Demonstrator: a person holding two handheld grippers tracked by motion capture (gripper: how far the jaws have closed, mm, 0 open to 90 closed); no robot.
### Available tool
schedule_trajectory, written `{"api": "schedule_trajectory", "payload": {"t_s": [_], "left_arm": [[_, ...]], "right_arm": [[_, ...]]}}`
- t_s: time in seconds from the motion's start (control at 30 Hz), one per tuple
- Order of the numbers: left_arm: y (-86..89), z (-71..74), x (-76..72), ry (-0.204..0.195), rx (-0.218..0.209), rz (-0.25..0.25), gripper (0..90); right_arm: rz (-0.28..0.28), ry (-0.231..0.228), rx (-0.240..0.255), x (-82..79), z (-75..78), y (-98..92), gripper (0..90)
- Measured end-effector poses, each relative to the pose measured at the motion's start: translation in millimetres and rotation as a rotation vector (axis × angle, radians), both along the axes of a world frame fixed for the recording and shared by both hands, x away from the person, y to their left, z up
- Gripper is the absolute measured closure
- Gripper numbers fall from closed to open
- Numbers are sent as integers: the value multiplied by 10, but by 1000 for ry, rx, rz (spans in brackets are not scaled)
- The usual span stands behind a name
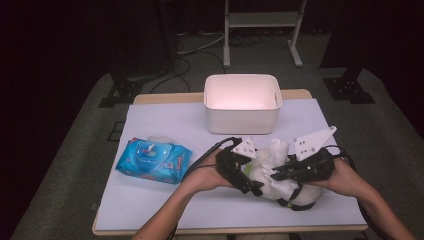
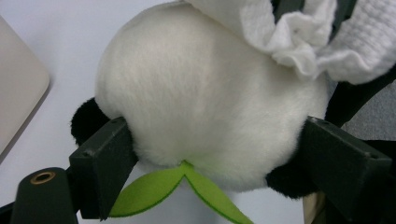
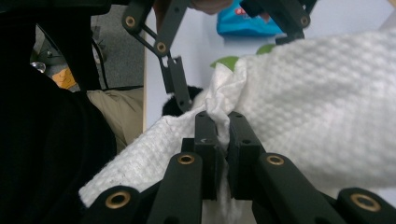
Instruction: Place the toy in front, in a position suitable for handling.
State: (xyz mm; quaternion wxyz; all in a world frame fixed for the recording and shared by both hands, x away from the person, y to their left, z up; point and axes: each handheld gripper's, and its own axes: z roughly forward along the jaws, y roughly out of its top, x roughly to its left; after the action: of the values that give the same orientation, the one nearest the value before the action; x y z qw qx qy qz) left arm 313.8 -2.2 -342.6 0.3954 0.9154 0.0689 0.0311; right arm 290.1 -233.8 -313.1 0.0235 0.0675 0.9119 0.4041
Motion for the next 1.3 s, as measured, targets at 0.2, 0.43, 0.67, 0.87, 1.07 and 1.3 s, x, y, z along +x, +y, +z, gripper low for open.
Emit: {"api": "schedule_trajectory", "payload": {"t_s": [0.2,0.43,0.67,0.87,1.07,1.3], "left_arm": [[27,-34,13,6,19,5,134],[34,-39,17,9,6,11,138],[17,-22,22,4,-4,15,142],[12,-9,38,0,4,22,144],[-7,1,42,-3,7,25,144],[-17,3,40,-4,2,28,144]], "right_arm": [[-39,14,-6,15,-112,-148,836],[-86,32,7,7,-218,-329,836],[-129,31,15,-75,-285,-460,832],[-103,2,1,-112,-218,-365,831],[-59,-8,12,-121,-135,-218,830],[-12,-20,24,-86,-55,-18,831]]}}
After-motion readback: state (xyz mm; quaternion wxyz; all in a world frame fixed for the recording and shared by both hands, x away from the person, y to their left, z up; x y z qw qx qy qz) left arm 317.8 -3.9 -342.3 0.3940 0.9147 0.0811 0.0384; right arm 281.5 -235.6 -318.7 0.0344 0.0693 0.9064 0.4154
